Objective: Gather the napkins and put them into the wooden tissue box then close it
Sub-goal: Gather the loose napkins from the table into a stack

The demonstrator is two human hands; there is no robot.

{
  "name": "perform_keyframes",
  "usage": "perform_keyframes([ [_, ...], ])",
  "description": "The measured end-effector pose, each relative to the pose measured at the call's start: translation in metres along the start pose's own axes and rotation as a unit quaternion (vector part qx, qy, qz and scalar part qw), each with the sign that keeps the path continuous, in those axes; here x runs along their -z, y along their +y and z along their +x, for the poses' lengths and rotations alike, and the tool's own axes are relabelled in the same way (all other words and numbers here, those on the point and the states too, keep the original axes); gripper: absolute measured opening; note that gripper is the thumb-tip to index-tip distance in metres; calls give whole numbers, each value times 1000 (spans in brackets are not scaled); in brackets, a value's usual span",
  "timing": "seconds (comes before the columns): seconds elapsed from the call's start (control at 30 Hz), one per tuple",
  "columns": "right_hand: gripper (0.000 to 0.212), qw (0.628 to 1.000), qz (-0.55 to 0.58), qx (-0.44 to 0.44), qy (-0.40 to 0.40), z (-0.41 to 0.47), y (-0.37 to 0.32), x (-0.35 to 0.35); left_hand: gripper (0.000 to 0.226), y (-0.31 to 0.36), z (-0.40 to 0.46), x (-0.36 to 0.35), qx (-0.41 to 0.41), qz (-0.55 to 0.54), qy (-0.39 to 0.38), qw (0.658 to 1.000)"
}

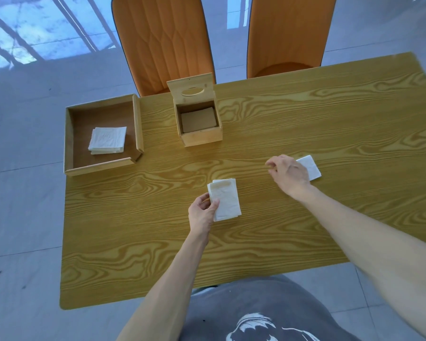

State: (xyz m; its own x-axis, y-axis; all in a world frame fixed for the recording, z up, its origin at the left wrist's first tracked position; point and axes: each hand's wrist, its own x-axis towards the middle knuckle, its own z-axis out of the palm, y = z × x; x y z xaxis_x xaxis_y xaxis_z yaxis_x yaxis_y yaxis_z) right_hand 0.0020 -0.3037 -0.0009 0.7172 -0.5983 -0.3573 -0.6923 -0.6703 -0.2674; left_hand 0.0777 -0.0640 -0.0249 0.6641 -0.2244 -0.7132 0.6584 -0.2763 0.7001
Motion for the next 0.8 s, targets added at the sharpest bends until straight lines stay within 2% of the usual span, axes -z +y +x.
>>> perform_keyframes([
  [0.1,32,998,-60,5,-19,8,12,10,36,-2,0,-7,3,5,2,1000],
  [0.27,36,997,-75,-3,-10,15,39,18,34,-4,-8,-24,0,7,-2,1000],
  [0.5,42,984,-159,39,-69,19,60,28,36,-9,-12,-35,-5,9,25,1000],
  [0.8,39,975,-199,87,-47,24,63,32,34,-15,-13,-38,-18,7,38,999],
])
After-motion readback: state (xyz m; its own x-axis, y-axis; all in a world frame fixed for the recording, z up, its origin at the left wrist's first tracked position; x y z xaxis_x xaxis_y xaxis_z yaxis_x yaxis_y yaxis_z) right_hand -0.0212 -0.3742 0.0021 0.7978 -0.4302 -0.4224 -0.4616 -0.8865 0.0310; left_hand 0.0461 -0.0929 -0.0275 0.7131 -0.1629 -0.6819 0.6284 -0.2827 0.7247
